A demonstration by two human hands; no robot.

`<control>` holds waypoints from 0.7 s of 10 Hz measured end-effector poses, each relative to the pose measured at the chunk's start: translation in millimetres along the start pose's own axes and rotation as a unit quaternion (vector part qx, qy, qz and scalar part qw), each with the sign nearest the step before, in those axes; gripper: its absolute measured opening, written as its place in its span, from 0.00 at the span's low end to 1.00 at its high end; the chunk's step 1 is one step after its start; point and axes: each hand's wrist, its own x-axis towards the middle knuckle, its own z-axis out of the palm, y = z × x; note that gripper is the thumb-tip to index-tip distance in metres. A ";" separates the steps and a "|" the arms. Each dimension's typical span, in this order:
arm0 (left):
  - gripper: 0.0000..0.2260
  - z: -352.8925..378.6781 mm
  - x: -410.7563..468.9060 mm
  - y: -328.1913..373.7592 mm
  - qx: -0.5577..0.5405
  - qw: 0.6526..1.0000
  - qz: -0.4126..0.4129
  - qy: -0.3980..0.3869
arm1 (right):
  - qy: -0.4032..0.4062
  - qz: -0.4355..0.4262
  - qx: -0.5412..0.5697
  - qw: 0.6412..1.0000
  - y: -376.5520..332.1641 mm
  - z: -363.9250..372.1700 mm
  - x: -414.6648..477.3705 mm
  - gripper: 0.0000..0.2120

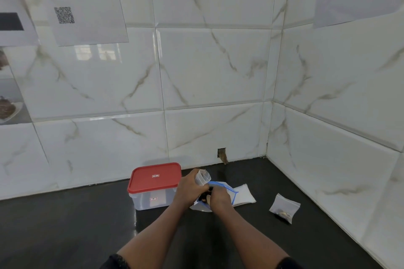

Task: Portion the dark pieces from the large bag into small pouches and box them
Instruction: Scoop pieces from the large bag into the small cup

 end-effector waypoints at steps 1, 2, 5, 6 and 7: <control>0.19 0.7 0.6 -2.1 0.007 1.000 0.002 -0.003 | -0.011 -0.004 -0.002 1.000 2.5 0.4 4.9 0.17; 0.18 -1.3 1.8 -3.1 0.009 1.000 0.006 -0.002 | -0.036 -0.002 -0.015 0.999 2.5 -1.3 11.1 0.18; 0.18 -4.8 7.9 -5.8 0.025 1.000 0.007 -0.001 | -0.053 0.233 0.414 0.879 -5.4 11.9 35.0 0.19; 0.18 -6.4 7.2 -4.6 0.026 1.000 0.009 -0.003 | -0.016 0.337 0.503 0.796 9.4 28.6 65.5 0.19; 0.19 -8.6 6.6 -3.1 0.018 1.000 0.009 -0.003 | -0.022 0.293 0.534 0.793 -0.9 28.0 54.4 0.19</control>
